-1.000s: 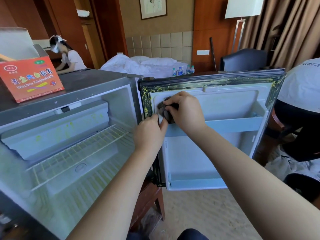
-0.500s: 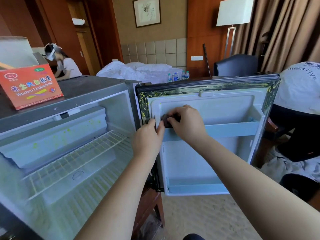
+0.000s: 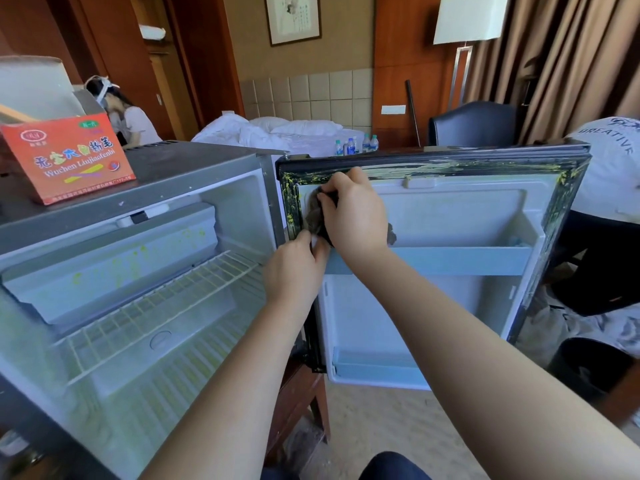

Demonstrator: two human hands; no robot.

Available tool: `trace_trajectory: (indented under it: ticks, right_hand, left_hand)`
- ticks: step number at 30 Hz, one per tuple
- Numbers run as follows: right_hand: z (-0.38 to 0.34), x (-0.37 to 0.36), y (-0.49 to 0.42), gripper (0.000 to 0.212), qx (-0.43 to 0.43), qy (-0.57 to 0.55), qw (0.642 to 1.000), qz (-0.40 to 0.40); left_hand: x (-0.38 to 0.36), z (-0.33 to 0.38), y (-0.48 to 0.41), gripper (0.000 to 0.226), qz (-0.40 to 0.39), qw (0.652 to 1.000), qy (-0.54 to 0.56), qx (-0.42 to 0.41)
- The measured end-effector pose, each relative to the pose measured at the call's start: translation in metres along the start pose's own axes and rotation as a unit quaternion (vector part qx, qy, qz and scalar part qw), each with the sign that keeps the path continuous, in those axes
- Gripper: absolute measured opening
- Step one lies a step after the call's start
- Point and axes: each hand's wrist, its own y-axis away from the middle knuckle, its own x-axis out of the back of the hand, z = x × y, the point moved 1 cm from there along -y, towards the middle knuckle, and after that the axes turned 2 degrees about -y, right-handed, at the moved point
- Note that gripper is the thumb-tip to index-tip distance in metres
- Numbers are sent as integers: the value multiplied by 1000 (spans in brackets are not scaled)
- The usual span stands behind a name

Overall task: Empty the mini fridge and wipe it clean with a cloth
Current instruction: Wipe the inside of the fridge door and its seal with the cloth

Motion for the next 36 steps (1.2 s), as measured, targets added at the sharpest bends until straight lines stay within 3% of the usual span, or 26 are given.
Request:
trace_trajectory:
  ticks: [9, 13, 21, 30, 33, 36]
  right_hand:
    - [6, -3, 5, 13, -49, 31, 998, 13]
    - [4, -6, 6, 13, -25, 28, 999, 24]
    - [6, 7, -13, 13, -22, 81, 996, -44]
    - [73, 51, -3, 3, -79, 40, 994, 58]
    - [77, 48, 7, 12, -83, -7, 991, 100]
    - [62, 33, 31, 28, -14, -50, 995, 80]
  left_hand:
    - [-3, 2, -2, 27, -2, 1000, -14, 0]
    - [-4, 1, -2, 27, -3, 1000, 3, 6]
    - [-6, 4, -3, 31, 10, 1000, 27, 7]
    - [-15, 4, -6, 41, 17, 999, 38, 6]
    - [-18, 4, -6, 44, 19, 999, 43, 8]
    - [-18, 1, -5, 45, 26, 999, 45, 10]
